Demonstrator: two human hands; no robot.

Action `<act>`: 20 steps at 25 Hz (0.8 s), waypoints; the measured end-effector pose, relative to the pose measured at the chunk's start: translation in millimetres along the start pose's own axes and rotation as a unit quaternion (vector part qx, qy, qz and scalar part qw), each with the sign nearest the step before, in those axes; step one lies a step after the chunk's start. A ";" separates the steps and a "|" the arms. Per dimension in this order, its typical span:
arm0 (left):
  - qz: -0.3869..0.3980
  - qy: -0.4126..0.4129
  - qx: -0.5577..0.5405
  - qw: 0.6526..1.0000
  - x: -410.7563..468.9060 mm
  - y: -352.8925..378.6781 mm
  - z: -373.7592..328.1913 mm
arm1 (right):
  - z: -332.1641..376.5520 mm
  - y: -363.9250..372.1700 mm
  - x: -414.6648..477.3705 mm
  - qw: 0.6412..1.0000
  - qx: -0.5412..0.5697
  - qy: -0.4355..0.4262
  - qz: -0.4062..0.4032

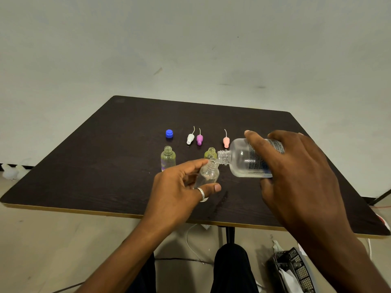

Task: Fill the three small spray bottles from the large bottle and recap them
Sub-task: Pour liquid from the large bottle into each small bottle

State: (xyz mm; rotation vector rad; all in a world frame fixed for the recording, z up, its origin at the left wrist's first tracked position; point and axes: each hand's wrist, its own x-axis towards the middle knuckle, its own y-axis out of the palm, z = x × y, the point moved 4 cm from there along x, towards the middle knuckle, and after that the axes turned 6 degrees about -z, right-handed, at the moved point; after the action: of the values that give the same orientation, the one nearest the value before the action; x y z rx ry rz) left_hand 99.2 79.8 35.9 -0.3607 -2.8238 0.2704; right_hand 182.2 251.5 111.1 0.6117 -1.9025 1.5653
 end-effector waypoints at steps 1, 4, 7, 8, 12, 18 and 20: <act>-0.001 -0.001 -0.004 1.000 -0.2 0.1 0.1 | -0.2 0.1 -0.1 1.000 0.000 0.000 0.001; -0.005 -0.006 -0.015 1.000 -0.6 0.9 1.2 | -0.4 0.2 -0.6 1.000 0.001 0.000 0.004; -0.006 -0.008 -0.023 1.000 -0.7 1.6 2.5 | -0.1 0.0 -0.5 1.000 0.000 0.000 0.004; -0.007 -0.008 -0.026 1.000 -0.9 1.8 2.9 | -0.3 0.0 -0.4 1.000 -0.001 0.000 0.004; -0.009 -0.009 -0.033 0.999 -1.8 3.4 3.1 | -0.9 -0.5 -0.8 1.000 -0.003 -0.003 0.003; -0.010 -0.005 -0.040 0.999 -1.7 4.8 4.7 | 0.3 -0.5 0.3 1.000 -0.004 -0.006 -0.004; -0.012 -0.005 -0.041 0.999 -1.8 5.4 5.6 | 0.2 -0.6 -0.1 1.000 -0.005 -0.006 -0.004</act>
State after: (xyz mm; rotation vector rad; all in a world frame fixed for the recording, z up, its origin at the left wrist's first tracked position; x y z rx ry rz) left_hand 100.5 83.6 29.0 -0.3445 -2.8536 0.1536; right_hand 182.7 251.2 111.4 0.6250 -1.9143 1.5495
